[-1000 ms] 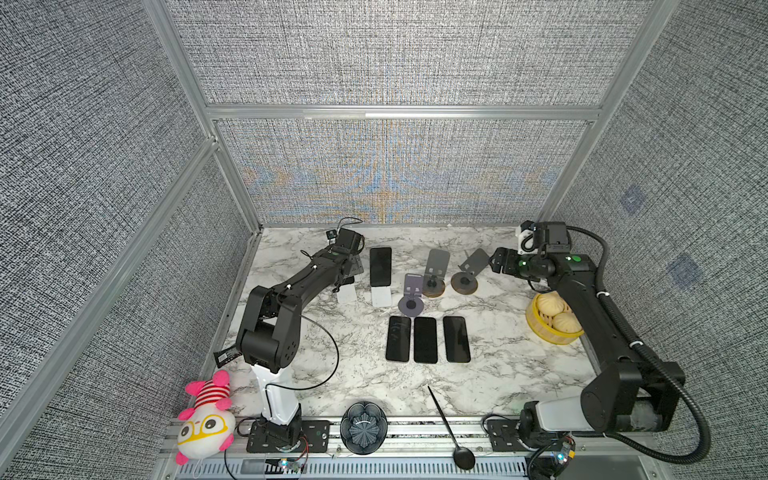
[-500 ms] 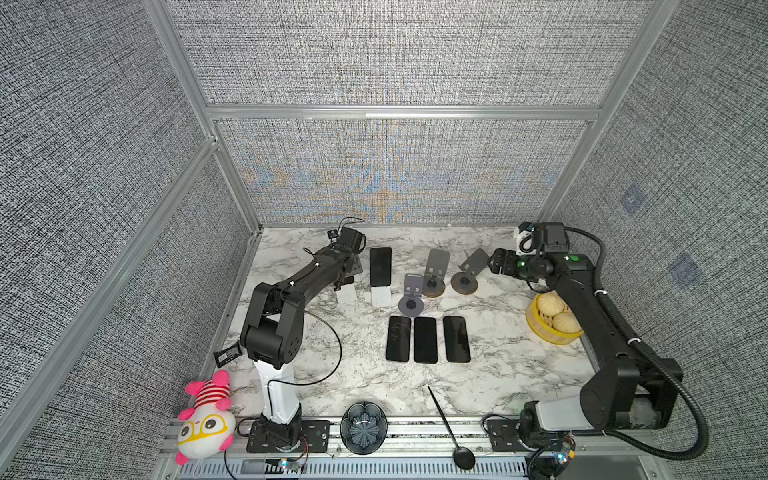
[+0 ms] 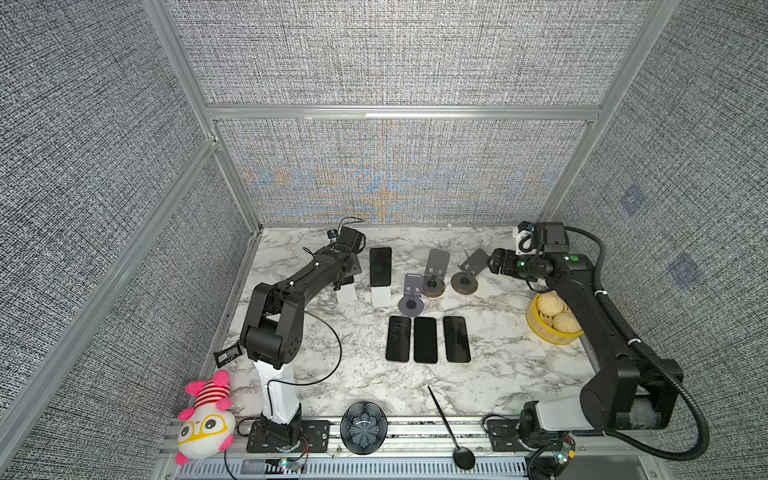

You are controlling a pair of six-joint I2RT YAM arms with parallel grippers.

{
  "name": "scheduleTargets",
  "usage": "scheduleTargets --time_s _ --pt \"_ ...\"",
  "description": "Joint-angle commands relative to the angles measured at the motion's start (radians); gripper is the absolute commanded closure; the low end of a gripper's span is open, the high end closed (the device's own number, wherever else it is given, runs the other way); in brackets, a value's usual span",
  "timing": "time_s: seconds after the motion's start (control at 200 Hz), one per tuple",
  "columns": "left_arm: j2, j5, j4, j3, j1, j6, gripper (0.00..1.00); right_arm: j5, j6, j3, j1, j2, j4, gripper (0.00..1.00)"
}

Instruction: Remove the phone from the phone stand

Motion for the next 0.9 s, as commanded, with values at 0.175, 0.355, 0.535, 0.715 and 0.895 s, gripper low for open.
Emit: scheduleTargets --time_s 0.175,0.355,0.535,0.715,0.895 --pt "-0.074 -0.003 -0.018 -0.011 -0.005 0.005 0.31 -0.018 -0.01 0.006 0.001 0.006 0.003 0.13" --pt "-0.114 0.003 -0.055 -0.012 -0.012 0.004 0.35 -0.018 -0.014 0.009 0.001 0.006 -0.001 0.13" --pt "-0.201 0.01 -0.113 -0.04 -0.032 -0.001 0.43 -0.017 -0.018 0.006 0.0 0.005 0.002 0.13" --pt "-0.306 0.019 -0.157 -0.106 -0.043 -0.008 0.58 -0.019 -0.022 0.005 0.001 0.007 0.007 0.13" --pt "-0.387 0.03 -0.24 -0.131 -0.057 -0.032 0.77 -0.031 -0.024 -0.001 0.006 0.001 0.01 0.13"
